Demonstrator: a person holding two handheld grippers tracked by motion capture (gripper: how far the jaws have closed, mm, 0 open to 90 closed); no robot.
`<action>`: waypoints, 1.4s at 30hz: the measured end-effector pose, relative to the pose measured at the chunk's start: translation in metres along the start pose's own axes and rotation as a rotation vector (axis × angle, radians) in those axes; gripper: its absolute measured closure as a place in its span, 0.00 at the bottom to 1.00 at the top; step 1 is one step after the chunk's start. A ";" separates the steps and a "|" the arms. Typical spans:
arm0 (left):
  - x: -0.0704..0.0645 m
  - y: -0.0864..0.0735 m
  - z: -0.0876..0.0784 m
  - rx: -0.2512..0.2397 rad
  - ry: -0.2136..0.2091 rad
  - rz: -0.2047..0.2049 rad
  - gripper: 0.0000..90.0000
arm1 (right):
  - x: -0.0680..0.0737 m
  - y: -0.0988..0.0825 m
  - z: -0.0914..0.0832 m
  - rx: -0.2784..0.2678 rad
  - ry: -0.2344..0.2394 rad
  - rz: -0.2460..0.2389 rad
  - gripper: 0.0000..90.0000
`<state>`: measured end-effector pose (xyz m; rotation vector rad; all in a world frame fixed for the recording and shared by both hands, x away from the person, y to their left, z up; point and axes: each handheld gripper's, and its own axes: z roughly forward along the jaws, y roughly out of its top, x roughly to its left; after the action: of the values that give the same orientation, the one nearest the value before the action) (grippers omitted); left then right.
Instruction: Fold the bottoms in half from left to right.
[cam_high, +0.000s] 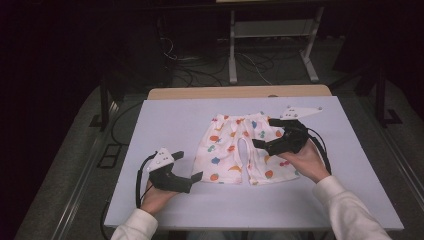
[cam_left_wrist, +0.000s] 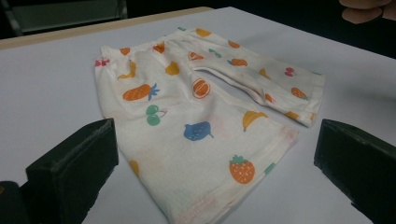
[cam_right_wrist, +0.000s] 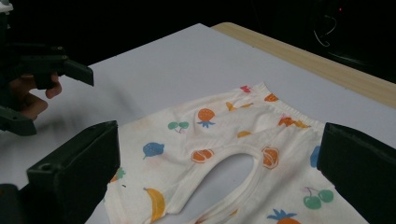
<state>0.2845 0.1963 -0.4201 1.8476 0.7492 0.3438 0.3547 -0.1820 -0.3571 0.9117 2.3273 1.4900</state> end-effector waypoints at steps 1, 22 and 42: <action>0.000 0.000 0.000 0.000 0.000 -0.001 0.00 | 0.000 0.001 0.001 -0.001 0.000 0.001 0.00; 0.000 0.000 0.000 0.001 -0.005 -0.001 0.00 | -0.009 0.019 0.023 0.013 -0.012 0.004 0.00; 0.000 0.000 0.001 0.000 -0.010 -0.002 0.00 | -0.024 0.035 0.048 0.039 -0.035 0.019 0.00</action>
<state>0.2849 0.1960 -0.4203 1.8468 0.7440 0.3335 0.4104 -0.1511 -0.3512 0.9642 2.3368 1.4297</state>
